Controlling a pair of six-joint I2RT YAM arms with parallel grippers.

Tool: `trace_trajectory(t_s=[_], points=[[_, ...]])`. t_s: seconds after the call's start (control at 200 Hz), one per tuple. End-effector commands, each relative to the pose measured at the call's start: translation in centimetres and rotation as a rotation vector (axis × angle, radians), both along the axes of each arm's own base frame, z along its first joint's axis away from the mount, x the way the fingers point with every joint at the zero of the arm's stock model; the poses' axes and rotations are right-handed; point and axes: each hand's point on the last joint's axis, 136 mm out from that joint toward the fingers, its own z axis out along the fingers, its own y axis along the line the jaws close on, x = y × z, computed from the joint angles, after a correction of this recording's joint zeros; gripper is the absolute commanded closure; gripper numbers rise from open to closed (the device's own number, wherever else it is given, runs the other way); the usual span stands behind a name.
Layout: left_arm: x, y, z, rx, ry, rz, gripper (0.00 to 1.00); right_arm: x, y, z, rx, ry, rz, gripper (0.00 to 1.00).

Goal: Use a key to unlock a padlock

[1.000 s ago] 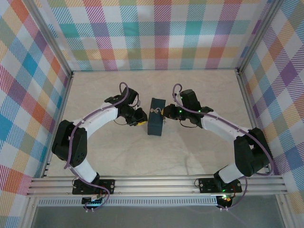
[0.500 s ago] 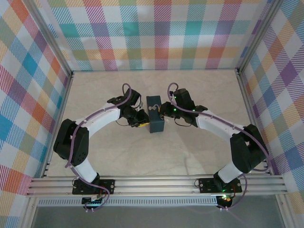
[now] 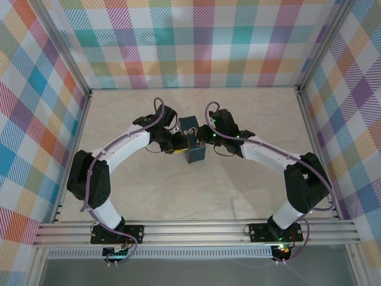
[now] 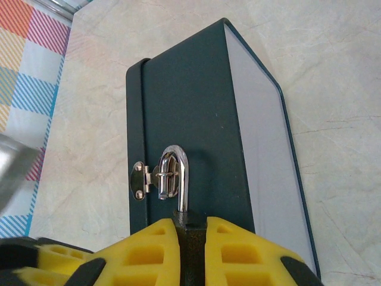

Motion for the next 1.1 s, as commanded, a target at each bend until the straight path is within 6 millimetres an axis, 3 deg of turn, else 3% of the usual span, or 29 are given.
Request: trace_trajectory(t_s=[0.0,0.165,0.31,0.425,0.56,0.775,1.095], points=[[1.1,0.3,2.0,0.016,-0.080,-0.023,0.66,-0.3,0.3,2.3,0.004,-0.063,0.031,1.00],[3.0,-0.6,0.7,0.024,-0.090,-0.008,0.63,-0.1,0.4,2.2,0.001,-0.059,0.031,1.00],[3.6,-0.9,-0.3,0.052,-0.101,-0.017,0.61,0.0,0.4,2.4,0.004,-0.060,0.026,1.00],[2.6,-1.0,-2.1,0.089,-0.066,-0.058,0.65,0.3,0.4,2.3,-0.018,-0.067,0.023,1.00],[0.9,-1.1,-3.7,0.072,-0.024,-0.108,0.77,1.0,0.1,2.2,-0.084,-0.108,0.035,1.00],[-1.1,-1.4,-5.3,0.046,0.037,-0.195,0.79,2.6,0.6,1.6,-0.191,-0.178,0.098,1.00],[-1.7,-2.1,-5.0,0.000,0.057,-0.228,0.81,4.4,2.2,1.2,-0.096,-0.211,0.067,1.00]])
